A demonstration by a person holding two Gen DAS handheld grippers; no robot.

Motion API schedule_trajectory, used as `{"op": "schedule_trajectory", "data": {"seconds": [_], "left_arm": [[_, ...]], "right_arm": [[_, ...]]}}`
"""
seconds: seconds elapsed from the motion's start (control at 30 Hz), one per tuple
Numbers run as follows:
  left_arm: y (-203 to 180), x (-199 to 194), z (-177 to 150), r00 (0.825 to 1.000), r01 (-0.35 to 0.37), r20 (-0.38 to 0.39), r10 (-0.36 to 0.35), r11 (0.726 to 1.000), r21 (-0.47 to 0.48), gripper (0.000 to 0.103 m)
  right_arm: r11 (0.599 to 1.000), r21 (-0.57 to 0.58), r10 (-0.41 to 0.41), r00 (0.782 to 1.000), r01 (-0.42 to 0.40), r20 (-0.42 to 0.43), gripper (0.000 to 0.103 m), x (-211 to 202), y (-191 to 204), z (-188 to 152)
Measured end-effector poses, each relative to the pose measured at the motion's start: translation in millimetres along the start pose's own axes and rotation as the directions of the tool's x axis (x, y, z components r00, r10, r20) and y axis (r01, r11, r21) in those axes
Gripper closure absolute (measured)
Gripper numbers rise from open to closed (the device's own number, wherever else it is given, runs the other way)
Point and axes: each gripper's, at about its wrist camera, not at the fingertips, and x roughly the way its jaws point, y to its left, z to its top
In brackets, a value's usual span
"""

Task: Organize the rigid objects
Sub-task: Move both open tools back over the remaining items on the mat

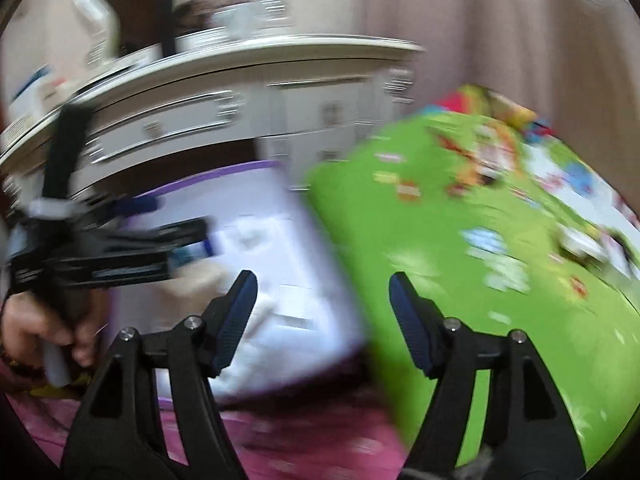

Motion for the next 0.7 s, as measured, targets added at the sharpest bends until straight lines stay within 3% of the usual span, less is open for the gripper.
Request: {"op": "schedule_trajectory", "data": {"seconds": [0.1,0.23,0.3,0.43,0.53,0.6,0.7], "left_arm": [[-44.4,7.4,1.9,0.993,0.108,-0.046,-0.104,0.991,0.081,0.014],[-119.9,25.5,3.8,0.959,0.272,-0.143,-0.246,0.939,0.209,0.014],[-166.2,43.1,9.6,0.942,0.327,-0.179,-0.285,0.898,0.294,0.014],[-246.3,99.1,34.0,0.925,0.373,-0.256,-0.281,0.804,0.464,0.014],[-287.0,140.0,58.9,0.922,0.379,-0.280,-0.267,0.766,0.519,0.014],[-310.6,158.7,72.4,0.917,0.394,-0.289,-0.275,0.740,0.545,0.014],[-350.4,177.4,80.9,0.922,0.386,-0.282,-0.265,0.678,0.625,0.014]], "right_arm": [[0.979,0.139,-0.145,0.989,0.146,-0.021,0.027,-22.0,-62.6,-14.4],[0.878,0.318,-0.347,0.934,0.357,-0.090,0.024,-61.1,-143.1,-57.8],[0.814,0.393,-0.402,0.903,0.427,-0.149,0.023,-77.6,-176.8,-82.2],[0.722,0.489,-0.432,0.871,0.489,-0.232,0.023,-94.8,-226.9,-114.8],[0.698,0.498,-0.453,0.856,0.515,-0.251,0.021,-101.3,-245.5,-127.6],[0.682,0.515,-0.453,0.853,0.519,-0.258,0.018,-98.3,-254.7,-140.1],[0.675,0.560,-0.424,0.873,0.481,-0.239,0.017,-98.3,-261.8,-146.9]]}}
